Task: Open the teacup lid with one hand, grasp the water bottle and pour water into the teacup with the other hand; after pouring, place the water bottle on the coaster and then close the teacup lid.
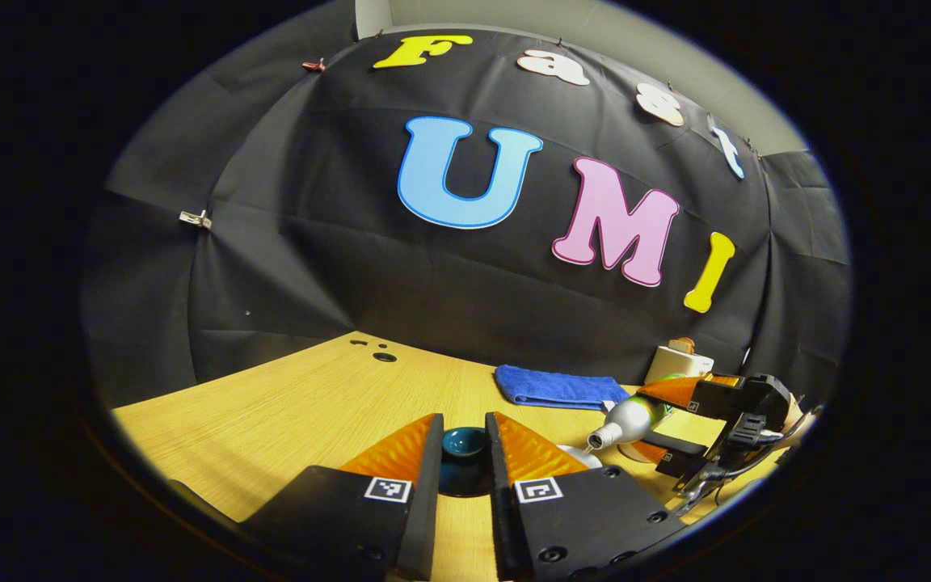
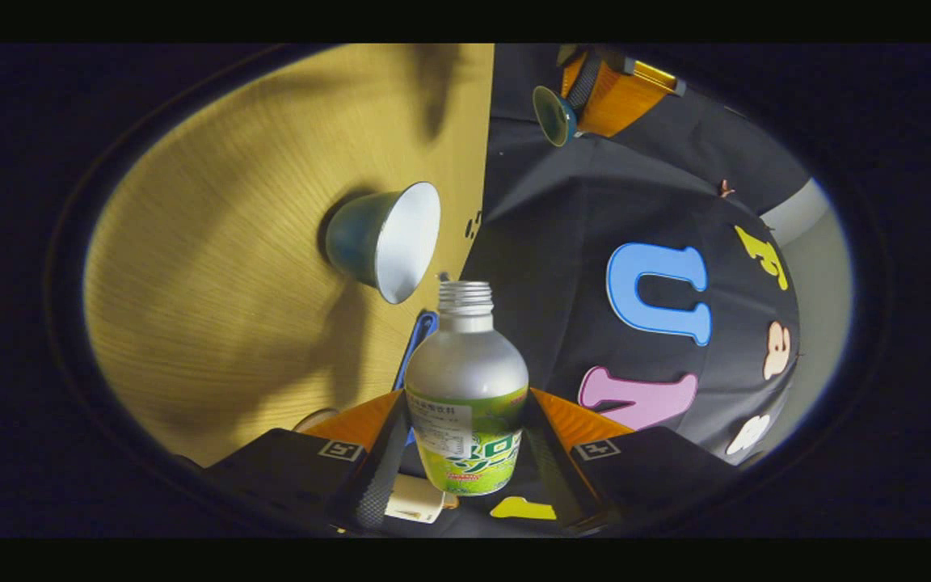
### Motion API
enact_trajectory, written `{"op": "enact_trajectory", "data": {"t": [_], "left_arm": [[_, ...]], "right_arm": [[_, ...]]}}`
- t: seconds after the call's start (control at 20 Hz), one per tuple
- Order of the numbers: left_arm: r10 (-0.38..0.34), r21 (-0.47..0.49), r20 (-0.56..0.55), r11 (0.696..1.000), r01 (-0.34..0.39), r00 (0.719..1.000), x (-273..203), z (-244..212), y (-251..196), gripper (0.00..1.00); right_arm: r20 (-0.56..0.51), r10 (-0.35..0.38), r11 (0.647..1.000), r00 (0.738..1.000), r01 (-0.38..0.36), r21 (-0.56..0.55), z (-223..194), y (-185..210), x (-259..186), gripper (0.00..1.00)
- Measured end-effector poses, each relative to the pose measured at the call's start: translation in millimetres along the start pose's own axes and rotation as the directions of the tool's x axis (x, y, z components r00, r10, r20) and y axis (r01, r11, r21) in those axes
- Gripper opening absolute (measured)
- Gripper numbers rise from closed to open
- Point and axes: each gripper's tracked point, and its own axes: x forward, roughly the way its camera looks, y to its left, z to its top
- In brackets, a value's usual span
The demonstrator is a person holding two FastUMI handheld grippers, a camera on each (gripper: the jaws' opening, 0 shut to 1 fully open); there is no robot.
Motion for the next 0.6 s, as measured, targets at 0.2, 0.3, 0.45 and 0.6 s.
{"op": "enact_trajectory", "data": {"t": [0.2,0.3,0.45,0.6], "left_arm": [[0.001,-0.001,0.002,1.000,-0.001,1.000,0.5,1.8,0.8,0.32],[0.001,0.001,0.002,1.000,-0.001,1.000,-0.5,2.3,1.1,0.32],[-0.001,0.002,0.004,1.000,0.001,1.000,-0.5,2.8,0.2,0.32],[-0.001,0.001,0.002,1.000,0.001,1.000,-1.1,2.7,0.6,0.32]], "right_arm": [[0.010,-0.013,0.996,1.000,0.014,-0.091,2.7,-5.9,0.4,0.75],[0.012,-0.013,0.994,1.000,0.014,-0.110,1.7,-7.0,1.7,0.75],[0.014,-0.011,0.993,1.000,0.013,-0.121,1.9,-7.5,1.7,0.75],[0.016,-0.018,0.988,1.000,0.020,-0.156,3.1,-9.9,0.9,0.79]]}}
